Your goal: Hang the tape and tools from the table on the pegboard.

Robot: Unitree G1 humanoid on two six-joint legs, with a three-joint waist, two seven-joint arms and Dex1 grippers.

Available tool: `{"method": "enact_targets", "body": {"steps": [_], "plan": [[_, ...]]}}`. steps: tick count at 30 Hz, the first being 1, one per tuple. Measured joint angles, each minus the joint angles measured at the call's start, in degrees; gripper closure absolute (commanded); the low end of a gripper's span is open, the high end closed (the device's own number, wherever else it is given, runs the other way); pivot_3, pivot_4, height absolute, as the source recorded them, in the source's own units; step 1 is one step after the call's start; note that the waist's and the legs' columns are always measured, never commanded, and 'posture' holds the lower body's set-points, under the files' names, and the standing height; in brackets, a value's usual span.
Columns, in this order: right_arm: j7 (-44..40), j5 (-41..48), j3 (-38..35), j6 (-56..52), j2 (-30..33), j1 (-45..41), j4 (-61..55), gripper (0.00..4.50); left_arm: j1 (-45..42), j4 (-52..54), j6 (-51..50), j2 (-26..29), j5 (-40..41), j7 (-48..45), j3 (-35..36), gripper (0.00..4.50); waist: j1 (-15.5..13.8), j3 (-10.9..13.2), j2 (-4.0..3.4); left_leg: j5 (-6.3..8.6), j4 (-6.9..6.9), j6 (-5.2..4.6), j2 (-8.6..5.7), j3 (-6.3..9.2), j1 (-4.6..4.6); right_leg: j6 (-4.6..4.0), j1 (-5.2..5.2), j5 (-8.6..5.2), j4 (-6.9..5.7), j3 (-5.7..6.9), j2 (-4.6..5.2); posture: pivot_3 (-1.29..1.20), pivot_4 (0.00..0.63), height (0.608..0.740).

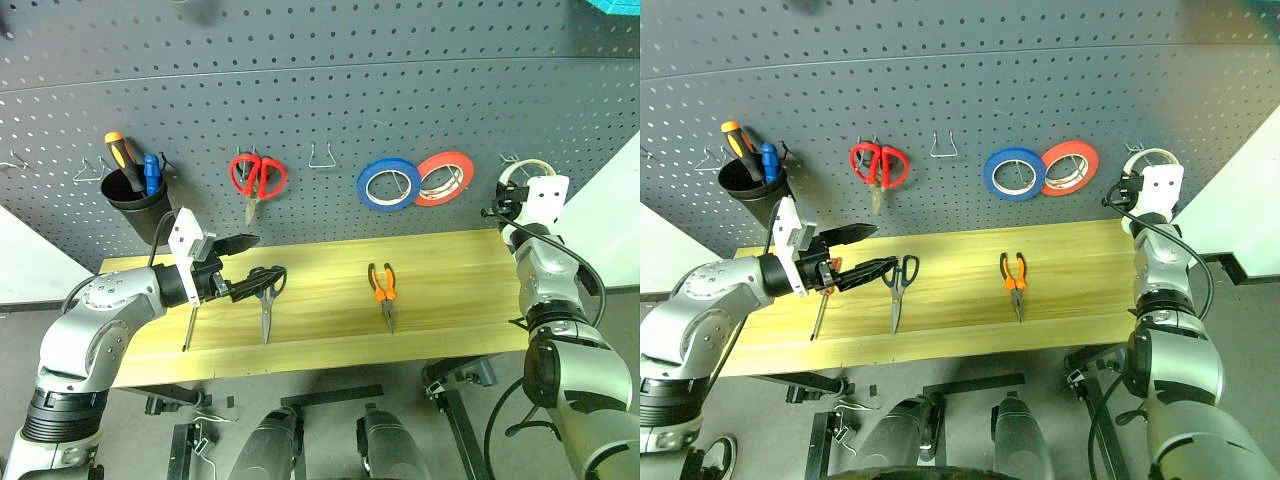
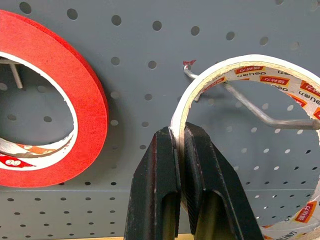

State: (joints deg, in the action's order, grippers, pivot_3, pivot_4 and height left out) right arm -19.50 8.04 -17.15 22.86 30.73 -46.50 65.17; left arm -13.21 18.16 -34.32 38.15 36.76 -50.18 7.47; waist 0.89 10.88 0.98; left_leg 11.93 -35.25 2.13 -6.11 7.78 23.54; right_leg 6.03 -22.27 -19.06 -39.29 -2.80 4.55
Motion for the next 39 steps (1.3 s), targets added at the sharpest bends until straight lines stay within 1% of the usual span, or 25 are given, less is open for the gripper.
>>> {"method": "enact_targets", "body": {"steps": [5, 6, 13, 19, 32, 39], "plan": [[0.08, -0.06, 0.01, 0.0, 0.0, 0.0, 0.13, 3.92, -0.1, -0.12, 0.06, -0.05, -0.03, -0.2, 0.0, 0.05, 0.0, -0.1, -0.03, -0.01, -0.02, 0.01, 0.0, 0.0, 0.0, 0.0, -0.01, 0.0, -0.04, 0.0, 0.0, 0.08, 0.096, 0.74], [0.13, -0.05, 0.01, 0.0, 0.0, 0.0, 0.13, 3.92, -0.1, -0.2, 0.11, -0.04, -0.04, -0.42, 0.0, 0.05, 0.0, -0.13, -0.05, -0.01, -0.02, 0.01, 0.0, 0.0, 0.0, 0.0, 0.0, 0.0, -0.04, 0.0, 0.0, 0.07, 0.079, 0.74], [0.13, -0.21, 0.03, -0.03, 0.14, 0.91, 0.14, 3.92, -1.34, -1.22, 0.85, -1.1, -0.81, -0.49, -0.37, 0.05, 0.06, -1.01, -0.1, -0.01, -0.06, 0.01, -0.01, -0.01, -0.01, 0.0, 0.01, 0.0, -0.05, 0.0, -0.01, 0.07, 0.093, 0.74], [0.05, -0.41, 0.02, -0.16, 1.83, 0.87, 0.14, 3.92, -2.11, -2.33, 1.43, -1.62, -1.4, -0.57, -1.74, 0.05, 0.21, -1.18, -0.11, -0.01, -0.08, 0.01, 0.0, -0.01, -0.04, 0.0, 0.02, 0.0, -0.12, -0.02, -0.02, 0.07, 0.088, 0.74], [0.16, -0.51, 0.46, -0.16, 1.66, 0.86, 0.28, 3.92, -2.35, -2.33, 2.26, -1.69, -2.23, -0.57, -1.8, 0.05, 0.24, -1.49, -0.16, -0.02, -0.13, 0.02, 0.0, -0.02, -0.04, 0.0, 0.02, 0.01, -0.17, -0.03, -0.02, 0.08, 0.075, 0.74], [0.15, -0.51, 0.59, -0.17, 1.64, 0.81, 0.36, 3.92, -2.3, -2.32, 2.41, -1.71, -2.41, -0.42, -1.8, 0.05, 0.24, -1.55, -0.18, -0.02, -0.14, 0.02, 0.0, -0.02, -0.04, 0.0, 0.01, 0.01, -0.18, -0.03, -0.02, 0.08, 0.081, 0.74]]}}
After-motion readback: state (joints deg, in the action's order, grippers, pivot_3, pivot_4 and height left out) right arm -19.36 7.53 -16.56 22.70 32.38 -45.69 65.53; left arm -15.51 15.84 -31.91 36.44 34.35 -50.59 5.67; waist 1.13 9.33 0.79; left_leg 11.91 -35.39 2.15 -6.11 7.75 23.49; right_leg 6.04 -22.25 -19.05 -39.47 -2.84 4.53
